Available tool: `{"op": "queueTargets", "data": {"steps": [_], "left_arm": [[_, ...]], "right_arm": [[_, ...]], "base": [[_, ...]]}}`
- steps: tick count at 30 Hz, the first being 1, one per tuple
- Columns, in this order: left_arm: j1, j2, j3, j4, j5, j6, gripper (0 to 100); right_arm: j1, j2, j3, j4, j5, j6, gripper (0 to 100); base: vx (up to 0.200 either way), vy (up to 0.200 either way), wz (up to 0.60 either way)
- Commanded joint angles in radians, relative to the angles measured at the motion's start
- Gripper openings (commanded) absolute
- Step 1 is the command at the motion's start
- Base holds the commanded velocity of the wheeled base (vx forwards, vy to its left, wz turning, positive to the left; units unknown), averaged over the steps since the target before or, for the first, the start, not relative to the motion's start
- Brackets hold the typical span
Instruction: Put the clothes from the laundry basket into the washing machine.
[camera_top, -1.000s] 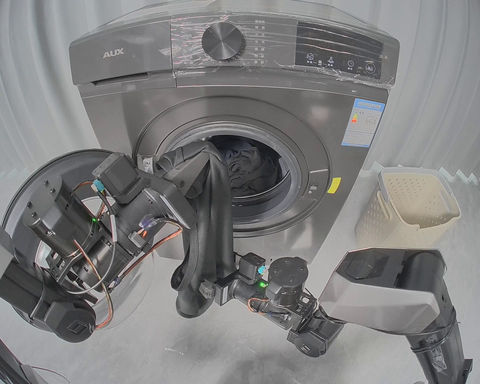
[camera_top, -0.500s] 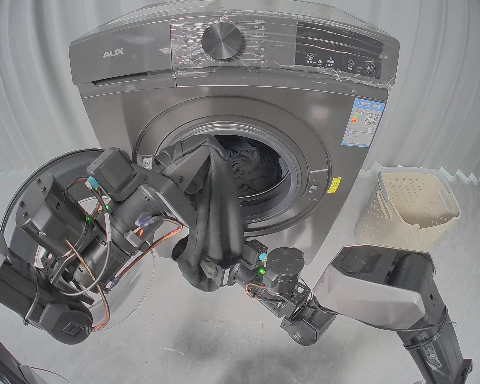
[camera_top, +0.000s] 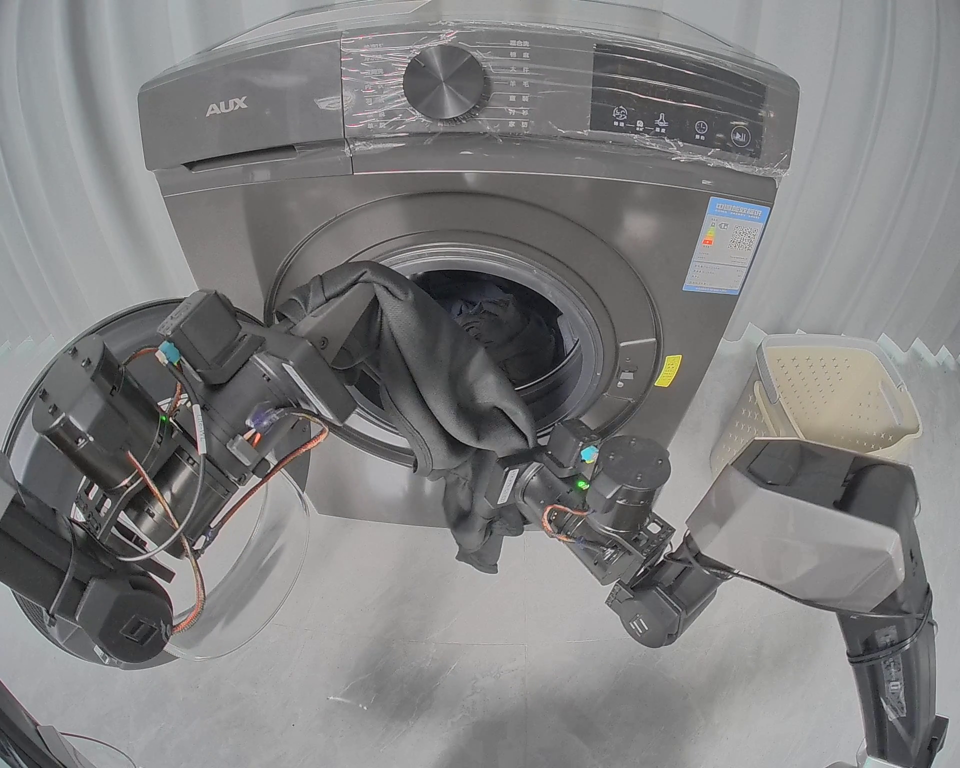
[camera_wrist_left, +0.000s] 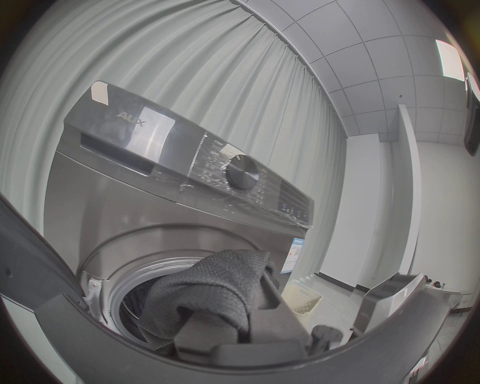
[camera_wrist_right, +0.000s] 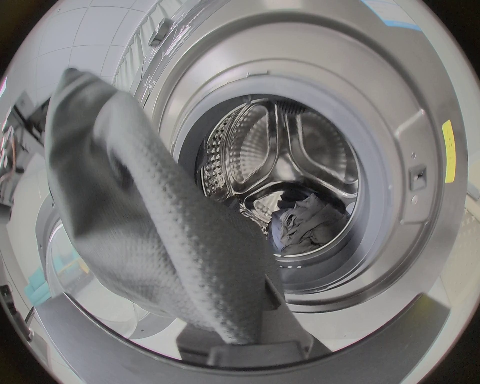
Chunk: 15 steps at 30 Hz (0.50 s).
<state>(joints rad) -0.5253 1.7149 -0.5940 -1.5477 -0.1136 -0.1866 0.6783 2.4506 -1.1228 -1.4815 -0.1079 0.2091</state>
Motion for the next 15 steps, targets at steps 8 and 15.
{"op": "queueTargets", "data": {"steps": [8,15], "left_arm": [[0.070,0.048,0.074,0.032,-0.009,0.004,0],[0.065,0.114,0.201,0.032,-0.089,0.062,0]], "right_arm": [[-0.013,-0.180,0.101,-0.006,-0.032,0.022,0],[0.018,-0.206,0.100,-0.005,-0.032,0.022,0]], "base": [[0.000,0.000,0.00],[0.000,0.000,0.00]]}}
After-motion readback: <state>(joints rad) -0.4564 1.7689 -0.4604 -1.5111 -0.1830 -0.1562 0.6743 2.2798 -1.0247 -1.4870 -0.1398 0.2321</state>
